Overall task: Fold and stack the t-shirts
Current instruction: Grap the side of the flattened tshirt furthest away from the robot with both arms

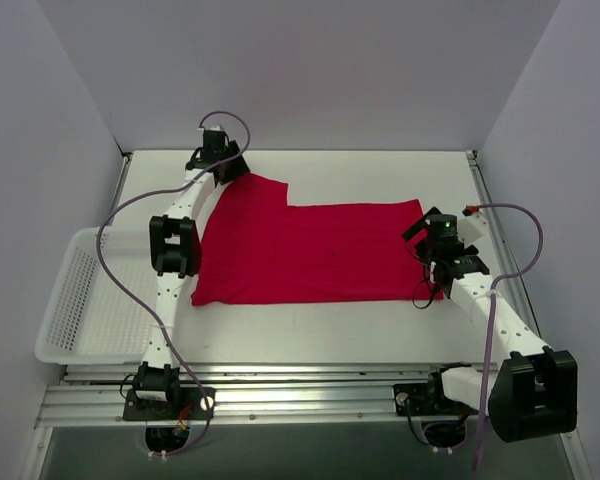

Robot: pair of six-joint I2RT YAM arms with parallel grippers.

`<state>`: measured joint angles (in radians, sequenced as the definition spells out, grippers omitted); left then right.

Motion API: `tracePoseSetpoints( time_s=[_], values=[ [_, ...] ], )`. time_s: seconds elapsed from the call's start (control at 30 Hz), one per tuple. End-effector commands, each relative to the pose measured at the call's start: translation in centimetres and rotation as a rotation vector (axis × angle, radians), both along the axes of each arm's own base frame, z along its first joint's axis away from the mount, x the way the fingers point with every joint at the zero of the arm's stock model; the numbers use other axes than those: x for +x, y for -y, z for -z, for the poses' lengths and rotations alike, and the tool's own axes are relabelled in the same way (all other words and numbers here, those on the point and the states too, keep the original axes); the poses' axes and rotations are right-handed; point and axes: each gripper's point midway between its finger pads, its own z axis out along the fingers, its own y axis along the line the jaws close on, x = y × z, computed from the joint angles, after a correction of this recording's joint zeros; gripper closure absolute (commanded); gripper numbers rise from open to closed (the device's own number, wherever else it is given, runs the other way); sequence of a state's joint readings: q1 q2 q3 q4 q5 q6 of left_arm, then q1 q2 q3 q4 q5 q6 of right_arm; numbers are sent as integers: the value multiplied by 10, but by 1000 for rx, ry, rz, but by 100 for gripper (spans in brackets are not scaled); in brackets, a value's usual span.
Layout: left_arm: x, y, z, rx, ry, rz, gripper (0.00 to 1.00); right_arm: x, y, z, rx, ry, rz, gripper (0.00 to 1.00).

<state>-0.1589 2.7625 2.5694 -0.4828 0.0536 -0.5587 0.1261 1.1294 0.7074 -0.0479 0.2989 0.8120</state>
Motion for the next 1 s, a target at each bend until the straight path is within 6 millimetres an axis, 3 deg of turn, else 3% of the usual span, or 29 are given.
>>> tracePoseSetpoints(
  time_s=[0.0, 0.07, 0.13, 0.3, 0.33, 0.4, 0.47, 0.5, 0.53, 0.57, 0.63, 0.67, 0.7, 0.8, 0.87, 0.9, 0.97],
  values=[
    [-18, -7, 36, -11, -115, -6, 44, 2, 4, 9, -30, -19, 14, 5],
    [-18, -7, 37, -9, -118, -8, 54, 3, 3, 10, -27, -22, 17, 6],
    [-17, -11, 36, -12, -119, -19, 80, 6, 2, 9, -20, -19, 23, 8],
    [-19, -15, 40, -37, -135, -27, 97, 16, -7, 20, 2, -46, 12, 7],
    [-18, -15, 41, -46, -133, -21, 98, 18, -8, 30, -2, -80, 12, 7],
    [-19, -15, 40, -52, -131, -19, 98, 31, -11, 27, -2, -78, 14, 4],
    [-20, -16, 41, -48, -133, -24, 98, 57, -7, 21, -25, -58, 54, 3],
    [-19, -15, 40, -49, -127, -23, 98, 65, -5, 35, -52, -96, 65, 1],
    [-19, -16, 37, -49, -123, -25, 98, 74, -2, 37, -68, -99, 74, 1],
    [-21, -16, 40, -49, -129, -24, 98, 95, 6, 18, -103, -61, 118, 1],
    [-21, -15, 38, -49, -122, -18, 98, 109, 19, 43, -160, -159, 147, 1],
    [-22, -15, 39, -51, -127, -13, 98, 131, 22, 24, -174, -115, 173, 1],
    [-23, -14, 41, -51, -130, -10, 98, 138, 25, 43, -197, -159, 178, 2],
    [-23, -14, 40, -53, -131, -6, 98, 164, 32, 57, -259, -195, 193, 2],
    [-24, -14, 41, -53, -132, -6, 98, 169, 39, 69, -283, -233, 203, 2],
    [-24, -15, 40, -54, -132, -6, 98, 171, 39, 85, -282, -261, 199, 3],
    [-24, -15, 41, -54, -132, -6, 98, 181, 46, 90, -267, -261, 212, 4]
  ],
)
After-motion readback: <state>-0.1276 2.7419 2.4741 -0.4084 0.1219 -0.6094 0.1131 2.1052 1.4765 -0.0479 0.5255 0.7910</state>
